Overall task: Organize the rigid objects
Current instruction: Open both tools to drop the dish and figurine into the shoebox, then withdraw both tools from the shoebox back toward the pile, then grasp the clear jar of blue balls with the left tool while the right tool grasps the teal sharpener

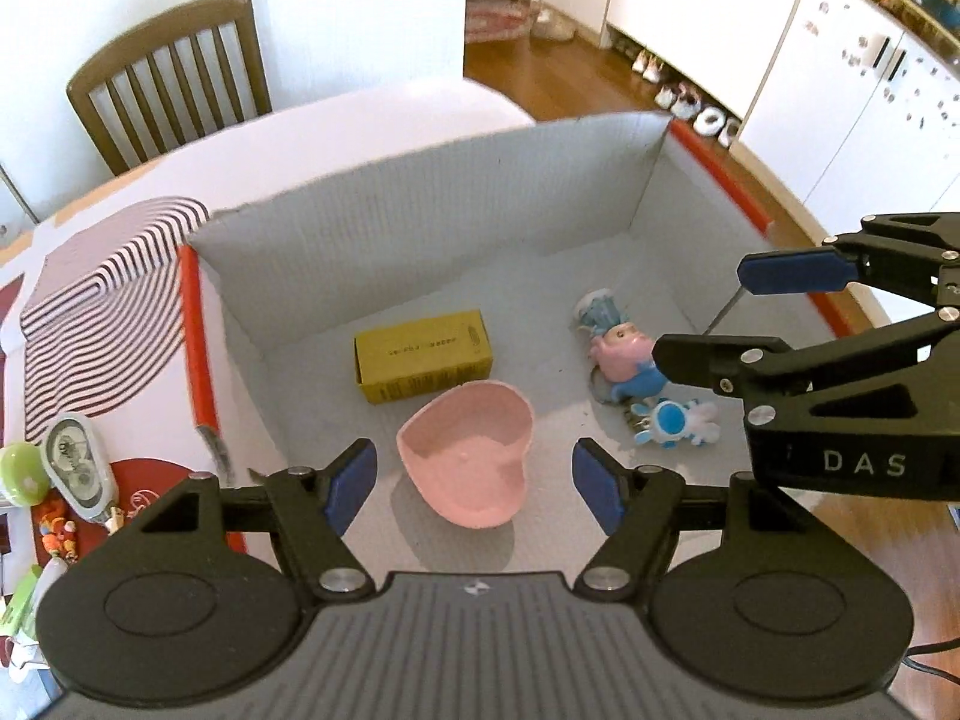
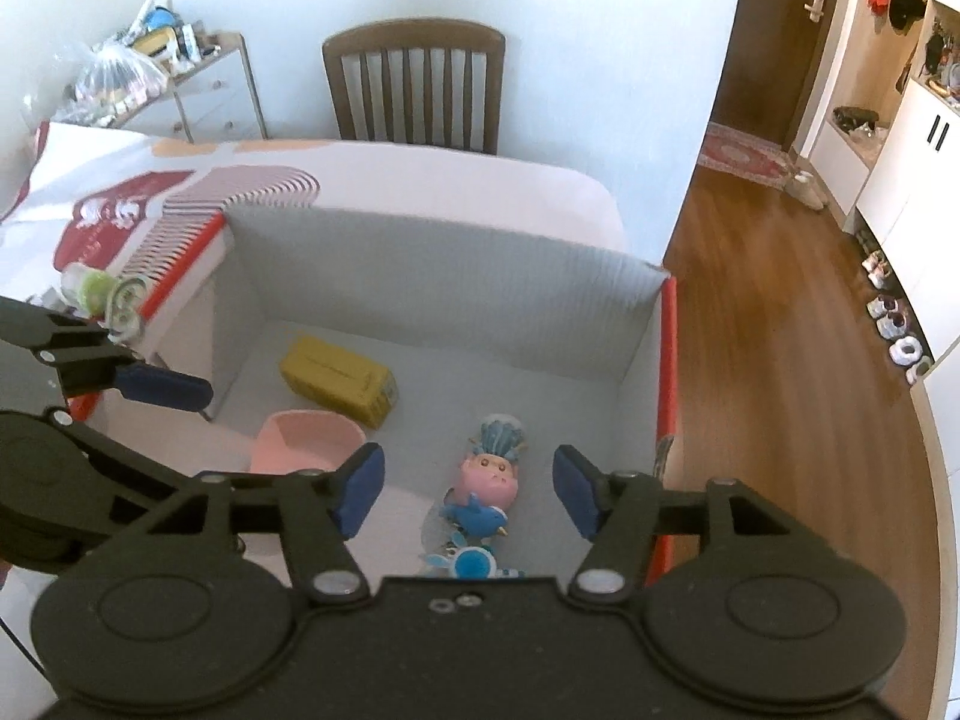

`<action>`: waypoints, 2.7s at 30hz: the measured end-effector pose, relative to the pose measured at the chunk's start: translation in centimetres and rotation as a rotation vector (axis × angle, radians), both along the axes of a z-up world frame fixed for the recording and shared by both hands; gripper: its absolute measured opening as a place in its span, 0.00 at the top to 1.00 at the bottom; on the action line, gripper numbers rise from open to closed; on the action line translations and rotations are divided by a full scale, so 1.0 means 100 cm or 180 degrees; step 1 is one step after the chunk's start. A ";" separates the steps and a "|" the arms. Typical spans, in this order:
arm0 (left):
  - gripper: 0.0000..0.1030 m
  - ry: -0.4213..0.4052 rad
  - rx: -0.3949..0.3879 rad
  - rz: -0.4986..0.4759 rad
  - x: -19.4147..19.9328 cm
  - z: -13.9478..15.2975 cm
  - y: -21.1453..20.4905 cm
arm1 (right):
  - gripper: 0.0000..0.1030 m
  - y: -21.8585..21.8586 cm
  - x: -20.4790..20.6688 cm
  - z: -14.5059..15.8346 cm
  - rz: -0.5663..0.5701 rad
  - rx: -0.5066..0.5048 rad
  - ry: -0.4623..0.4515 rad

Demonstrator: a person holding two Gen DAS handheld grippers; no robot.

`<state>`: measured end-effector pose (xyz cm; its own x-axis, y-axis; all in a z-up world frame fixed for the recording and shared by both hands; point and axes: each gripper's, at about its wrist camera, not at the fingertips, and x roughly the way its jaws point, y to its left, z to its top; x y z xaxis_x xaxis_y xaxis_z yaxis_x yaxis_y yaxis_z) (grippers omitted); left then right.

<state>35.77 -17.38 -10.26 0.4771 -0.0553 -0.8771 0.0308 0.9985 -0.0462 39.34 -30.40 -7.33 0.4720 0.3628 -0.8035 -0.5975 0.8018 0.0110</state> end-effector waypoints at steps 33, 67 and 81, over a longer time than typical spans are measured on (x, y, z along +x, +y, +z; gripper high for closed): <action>0.30 -0.1056 -0.0247 0.0423 -0.129 0.069 0.101 | 0.15 0.038 -0.115 0.060 -0.0134 0.0671 -0.0441; 0.17 -0.0854 -0.0065 0.1120 -0.182 0.005 0.326 | 0.00 0.210 -0.210 0.001 0.0397 0.0498 -0.0200; 0.17 -0.0500 -0.0202 0.1280 -0.150 -0.058 0.372 | 0.05 0.258 -0.205 -0.038 0.0695 0.0099 -0.0069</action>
